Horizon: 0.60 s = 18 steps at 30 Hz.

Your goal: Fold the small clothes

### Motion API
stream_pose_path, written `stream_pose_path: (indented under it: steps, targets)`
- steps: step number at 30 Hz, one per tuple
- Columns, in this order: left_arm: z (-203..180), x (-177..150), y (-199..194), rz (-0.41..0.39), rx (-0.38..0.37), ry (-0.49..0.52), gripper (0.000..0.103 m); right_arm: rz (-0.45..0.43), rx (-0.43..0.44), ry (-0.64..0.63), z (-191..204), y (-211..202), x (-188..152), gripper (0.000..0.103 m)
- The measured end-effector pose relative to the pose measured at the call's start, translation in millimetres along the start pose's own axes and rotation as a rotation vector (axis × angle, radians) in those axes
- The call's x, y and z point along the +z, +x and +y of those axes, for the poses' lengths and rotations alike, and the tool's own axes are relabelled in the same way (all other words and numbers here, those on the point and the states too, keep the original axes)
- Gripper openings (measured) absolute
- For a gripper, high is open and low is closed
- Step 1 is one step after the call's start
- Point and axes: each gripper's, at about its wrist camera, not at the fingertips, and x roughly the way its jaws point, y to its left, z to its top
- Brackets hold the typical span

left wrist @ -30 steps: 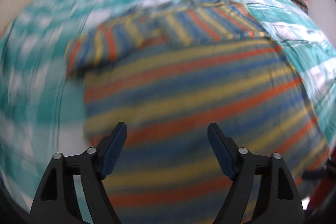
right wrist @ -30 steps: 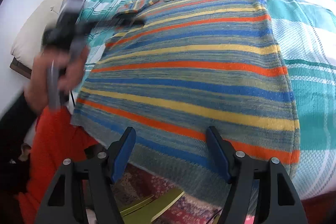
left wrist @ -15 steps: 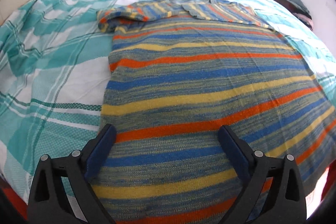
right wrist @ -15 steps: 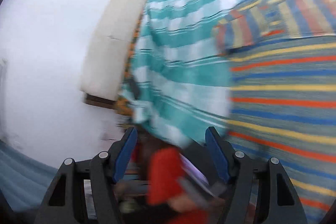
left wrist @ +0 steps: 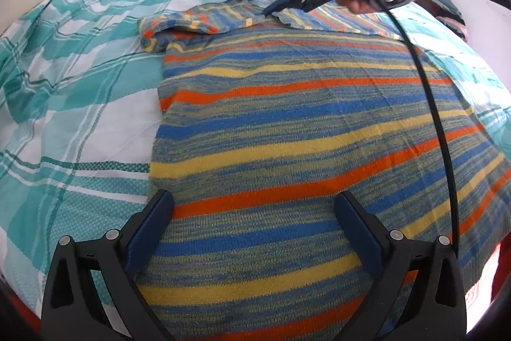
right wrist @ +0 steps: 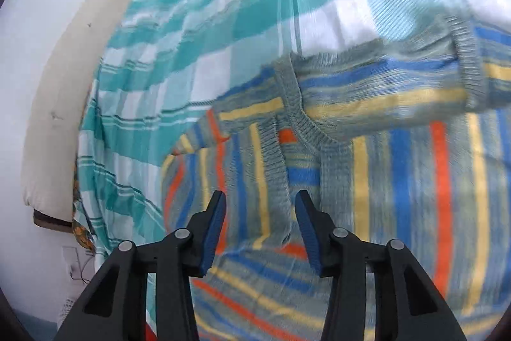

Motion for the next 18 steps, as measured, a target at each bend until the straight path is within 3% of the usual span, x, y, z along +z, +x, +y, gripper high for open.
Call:
stream_pose_path:
  steps: [2,8,10,11,14,18]
  targets:
    - [-0.1,0.1,0.4,0.000,-0.001,0.001,0.102,0.025,-0.046,-0.031,1.9,12.6,4.4,0.045]
    - [-0.7,0.0,1.1,0.000,0.000,0.004,0.102,0.062,-0.040,-0.061,-1.1,39.5,8.0,0.045]
    - [-1.0,-0.2,0.8,0.000,0.001,0.004,0.102,0.046,-0.055,-0.064,-4.7,40.2,9.7,0.029]
    - [-1.1,-0.3,0.7,-0.001,0.001,0.005,0.102,0.039,-0.068,-0.068,-7.0,36.0,7.9,0.004]
    - [-1.0,-0.9,0.5,-0.004,0.001,0.007,0.102,-0.016,-0.033,-0.099,2.6,20.6,5.9,0.004]
    - [-1.3,-1.2,0.2,-0.004,0.001,0.006,0.102,-0.139,0.018,-0.142,15.0,-32.6,0.5,0.004]
